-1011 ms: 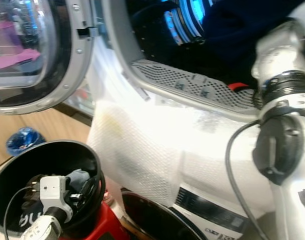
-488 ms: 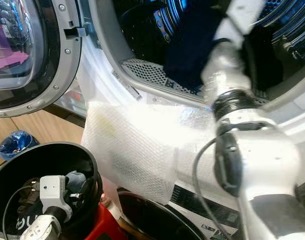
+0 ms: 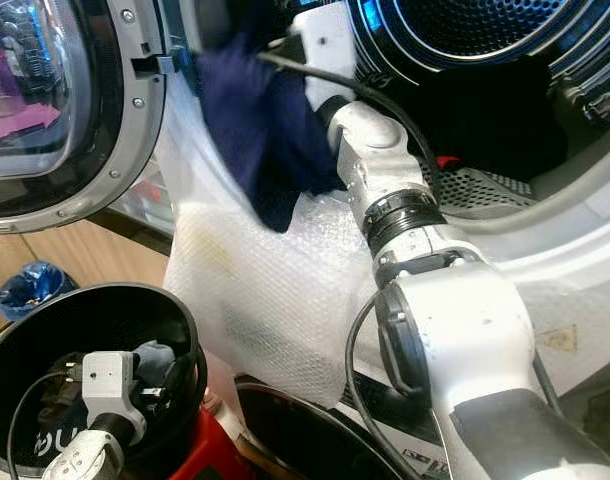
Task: Clothes washing
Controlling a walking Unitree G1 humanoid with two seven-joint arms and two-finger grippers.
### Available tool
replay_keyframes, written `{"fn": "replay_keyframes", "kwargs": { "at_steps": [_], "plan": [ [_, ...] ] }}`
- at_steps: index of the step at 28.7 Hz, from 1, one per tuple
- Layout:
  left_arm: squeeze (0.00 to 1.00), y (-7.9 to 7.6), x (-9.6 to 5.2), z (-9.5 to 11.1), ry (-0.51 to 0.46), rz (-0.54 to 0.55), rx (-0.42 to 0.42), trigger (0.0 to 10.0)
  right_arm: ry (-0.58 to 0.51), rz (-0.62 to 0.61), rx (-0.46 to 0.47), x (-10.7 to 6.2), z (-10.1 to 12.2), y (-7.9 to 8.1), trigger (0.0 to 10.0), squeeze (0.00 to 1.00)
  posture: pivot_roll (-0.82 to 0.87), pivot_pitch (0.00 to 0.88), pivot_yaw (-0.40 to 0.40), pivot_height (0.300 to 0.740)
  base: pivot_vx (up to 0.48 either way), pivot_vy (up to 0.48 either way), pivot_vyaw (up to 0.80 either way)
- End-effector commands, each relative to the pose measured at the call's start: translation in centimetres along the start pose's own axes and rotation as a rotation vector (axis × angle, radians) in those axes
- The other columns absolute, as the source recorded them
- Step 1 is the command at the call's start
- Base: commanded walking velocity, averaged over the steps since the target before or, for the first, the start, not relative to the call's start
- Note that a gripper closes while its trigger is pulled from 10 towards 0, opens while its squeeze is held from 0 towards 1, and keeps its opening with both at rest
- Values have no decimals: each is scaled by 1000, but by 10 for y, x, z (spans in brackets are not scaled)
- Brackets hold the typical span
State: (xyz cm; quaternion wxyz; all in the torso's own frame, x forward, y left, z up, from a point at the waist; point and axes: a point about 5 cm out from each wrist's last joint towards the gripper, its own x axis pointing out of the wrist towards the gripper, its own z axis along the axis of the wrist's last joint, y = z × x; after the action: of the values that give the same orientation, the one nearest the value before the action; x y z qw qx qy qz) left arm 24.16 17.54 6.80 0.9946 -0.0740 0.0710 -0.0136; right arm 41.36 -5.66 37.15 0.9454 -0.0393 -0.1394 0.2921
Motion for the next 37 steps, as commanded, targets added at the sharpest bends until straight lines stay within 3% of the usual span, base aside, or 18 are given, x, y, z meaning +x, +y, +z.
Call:
{"fn": "replay_keyframes", "kwargs": {
  "at_steps": [1, 2, 3, 4, 7, 9, 14, 16, 18, 19, 21, 30, 33, 34, 36, 37],
  "plan": [
    [0, -5, -4, -10, 45, -22, 5, 10000, -111, -402, -16, -9, 47, -37, 10000, 0, 70, 24, -45, 740, 0, 0, 0],
    [0, -6, -4, -11, 47, -21, 3, 10000, -103, -724, -1, -29, 51, -70, 10000, 0, 69, 26, -45, 740, 0, 0, 0],
    [0, -6, -4, -11, 48, -20, 3, 10000, -100, -796, 4, -35, 52, -78, 10000, 0, 69, 26, -45, 740, 0, 0, 0],
    [0, -7, -3, -9, 42, -23, 5, 10000, -135, -832, 36, -42, 56, -86, 10000, 0, 79, 27, -47, 740, 0, 0, 0],
    [0, -8, -3, -9, 38, -22, 3, 10000, -165, -799, -70, -40, 64, -84, 10000, 0, 76, 29, -48, 740, 0, 0, 0],
    [0, -7, -3, -8, 37, -21, 3, 10000, -167, -788, -91, -39, 64, -81, 10000, 0, 62, 28, -42, 740, 0, 0, 0],
    [0, -7, 0, -6, 30, -17, -4, 10000, -80, -961, -34, -58, 33, -105, 10000, 0, 65, 26, -41, 740, 0, 0, 0],
    [0, -7, 0, -6, 28, -17, -2, 10000, -55, -988, -81, -61, 27, -107, 10000, 0, 62, 26, -38, 740, 0, 0, 0],
    [0, -7, 0, -5, 28, -17, -2, 10000, -38, -920, -59, -55, 22, -101, 10000, 0, 59, 26, -36, 740, 0, 0, 0],
    [0, -7, 1, -6, 31, -22, -3, 10000, -23, -798, -55, -44, 15, -88, 10000, 0, 54, 25, -34, 740, 0, 0, 0],
    [0, -8, 1, -6, 34, -27, -1, 10000, -29, -735, -67, -39, 12, -80, 10000, 0, 54, 29, -34, 740, 0, 0, 0],
    [0, -9, 1, -5, 33, -25, 6, 10000, 62, -680, -14, -36, -14, -72, 10000, 0, 63, 31, -35, 740, 0, 0, 0],
    [0, -9, -1, -6, 33, -27, 9, 10000, 28, -330, -36, -15, -4, -39, 10000, 0, 75, 36, -46, 740, 0, 0, 0],
    [0, -9, -1, -6, 33, -27, 9, 10000, 28, -330, -36, -15, -4, -39, 10000, 0, 75, 36, -46, 740, 0, 0, 0],
    [0, -10, -3, -6, 32, -24, 9, 10000, -2, -88, -39, -6, 3, -16, 10000, 0, 92, 41, -56, 740, 0, 0, 0],
    [0, -10, -5, -6, 31, -23, 9, 10000, -1, -42, -54, -4, 4, -11, 10000, 0, 100, 42, -60, 740, 0, 0, 0]
  ]
}}
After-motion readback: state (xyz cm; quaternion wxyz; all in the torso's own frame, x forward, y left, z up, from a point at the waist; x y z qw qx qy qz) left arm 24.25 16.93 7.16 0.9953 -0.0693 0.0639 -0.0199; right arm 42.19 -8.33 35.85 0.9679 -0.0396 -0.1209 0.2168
